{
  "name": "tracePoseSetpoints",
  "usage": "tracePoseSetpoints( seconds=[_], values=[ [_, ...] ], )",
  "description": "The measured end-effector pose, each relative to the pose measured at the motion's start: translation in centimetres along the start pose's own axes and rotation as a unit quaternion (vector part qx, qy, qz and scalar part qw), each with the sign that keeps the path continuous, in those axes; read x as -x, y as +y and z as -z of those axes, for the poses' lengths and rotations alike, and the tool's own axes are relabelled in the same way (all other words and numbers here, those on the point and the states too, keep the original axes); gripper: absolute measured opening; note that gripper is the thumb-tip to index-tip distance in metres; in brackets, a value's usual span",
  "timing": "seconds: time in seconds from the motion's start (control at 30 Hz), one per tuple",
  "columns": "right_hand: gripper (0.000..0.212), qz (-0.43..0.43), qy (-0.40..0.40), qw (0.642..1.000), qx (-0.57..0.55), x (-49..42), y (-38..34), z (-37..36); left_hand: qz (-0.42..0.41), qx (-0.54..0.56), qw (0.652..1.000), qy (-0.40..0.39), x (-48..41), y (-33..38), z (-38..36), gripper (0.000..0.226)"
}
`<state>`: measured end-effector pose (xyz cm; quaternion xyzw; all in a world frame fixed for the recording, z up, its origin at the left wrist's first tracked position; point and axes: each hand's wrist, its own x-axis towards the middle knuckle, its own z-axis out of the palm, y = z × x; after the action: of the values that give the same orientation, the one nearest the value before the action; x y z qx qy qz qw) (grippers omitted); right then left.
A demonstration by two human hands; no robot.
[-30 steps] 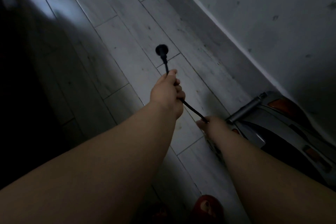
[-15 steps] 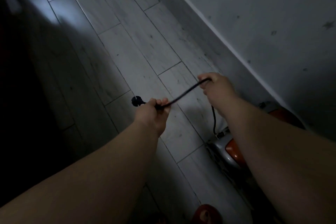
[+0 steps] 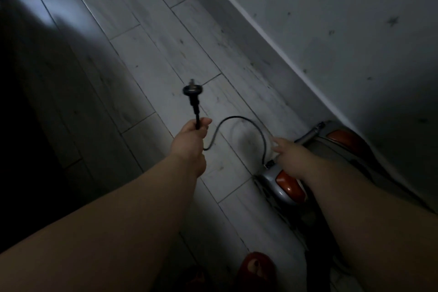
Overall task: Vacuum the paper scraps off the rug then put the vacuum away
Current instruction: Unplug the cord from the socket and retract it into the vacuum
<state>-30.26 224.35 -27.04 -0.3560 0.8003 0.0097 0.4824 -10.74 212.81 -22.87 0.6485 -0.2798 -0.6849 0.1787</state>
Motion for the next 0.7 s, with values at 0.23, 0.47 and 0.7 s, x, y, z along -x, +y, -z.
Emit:
tracePoseSetpoints(
  seconds=[0.23,0.47,0.7],
  values=[
    [0.07,-0.004,-0.018,0.986,0.164,4.1,3.5,-1.6,-0.021,-0.089,0.996,-0.016,2.4,-1.7,-3.1,0.03],
    [0.081,0.008,-0.033,0.972,0.231,5.6,4.9,-3.1,-0.012,-0.102,0.995,-0.017,4.0,-3.4,-4.7,0.028],
    [0.081,-0.014,-0.067,0.957,0.282,7.4,4.3,-4.1,0.007,-0.124,0.991,-0.051,4.8,-4.8,-5.2,0.03]
  ],
)
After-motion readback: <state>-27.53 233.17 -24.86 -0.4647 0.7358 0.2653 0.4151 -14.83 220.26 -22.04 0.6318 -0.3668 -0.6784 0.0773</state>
